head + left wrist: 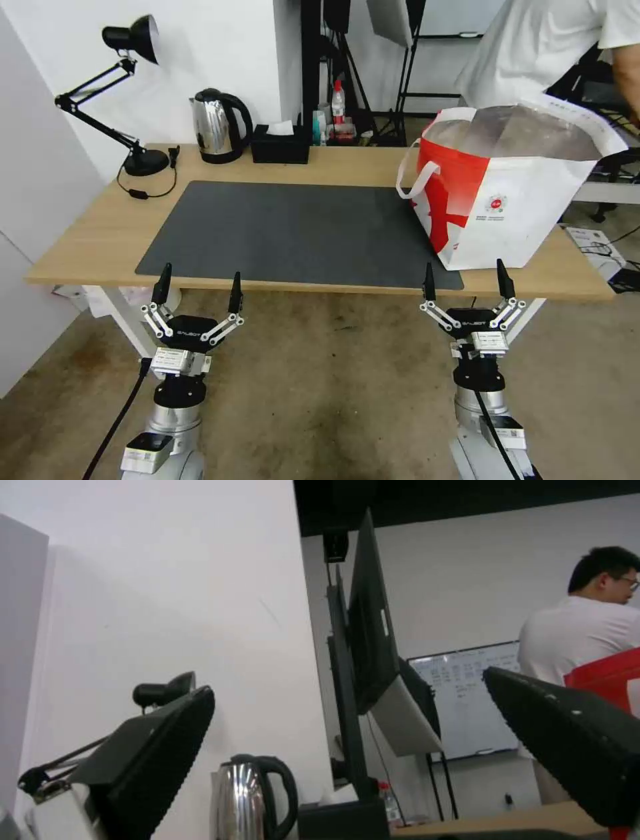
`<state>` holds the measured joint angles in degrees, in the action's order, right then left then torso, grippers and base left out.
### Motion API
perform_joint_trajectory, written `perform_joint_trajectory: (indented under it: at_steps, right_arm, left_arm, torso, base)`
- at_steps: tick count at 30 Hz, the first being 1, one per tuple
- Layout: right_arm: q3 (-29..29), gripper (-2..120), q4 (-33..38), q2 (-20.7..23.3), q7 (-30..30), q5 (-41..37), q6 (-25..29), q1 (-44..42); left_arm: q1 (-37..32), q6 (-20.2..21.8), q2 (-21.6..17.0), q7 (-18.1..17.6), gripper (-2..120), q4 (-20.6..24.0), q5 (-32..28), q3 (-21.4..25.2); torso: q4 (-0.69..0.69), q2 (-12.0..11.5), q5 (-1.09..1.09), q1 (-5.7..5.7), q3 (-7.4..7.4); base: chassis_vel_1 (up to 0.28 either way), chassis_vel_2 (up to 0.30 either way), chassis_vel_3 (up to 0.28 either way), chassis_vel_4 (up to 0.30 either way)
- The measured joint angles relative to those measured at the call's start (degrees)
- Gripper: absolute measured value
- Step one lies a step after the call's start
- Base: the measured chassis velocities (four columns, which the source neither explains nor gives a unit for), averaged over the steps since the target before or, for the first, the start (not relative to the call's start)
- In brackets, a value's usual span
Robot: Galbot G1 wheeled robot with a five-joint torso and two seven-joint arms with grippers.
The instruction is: Pick up the trash from the table and place it into the takeout bag.
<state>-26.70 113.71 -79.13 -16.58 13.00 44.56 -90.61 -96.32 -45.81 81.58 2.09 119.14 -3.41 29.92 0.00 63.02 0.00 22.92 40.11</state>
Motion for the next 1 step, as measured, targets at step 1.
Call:
perform_joint_trajectory:
  at_steps: [1]
  right_arm:
    - [0.00,100,0.00,0.00,0.00,0.00,0.00,0.00]
  left_arm:
    - [0.00,0.00,0.00,0.00,100,0.00,0.00,0.00]
  torso:
    - [0.00,0.00,0.00,0.00,0.00]
  base:
    - [0.000,0.000,0.000,0.000]
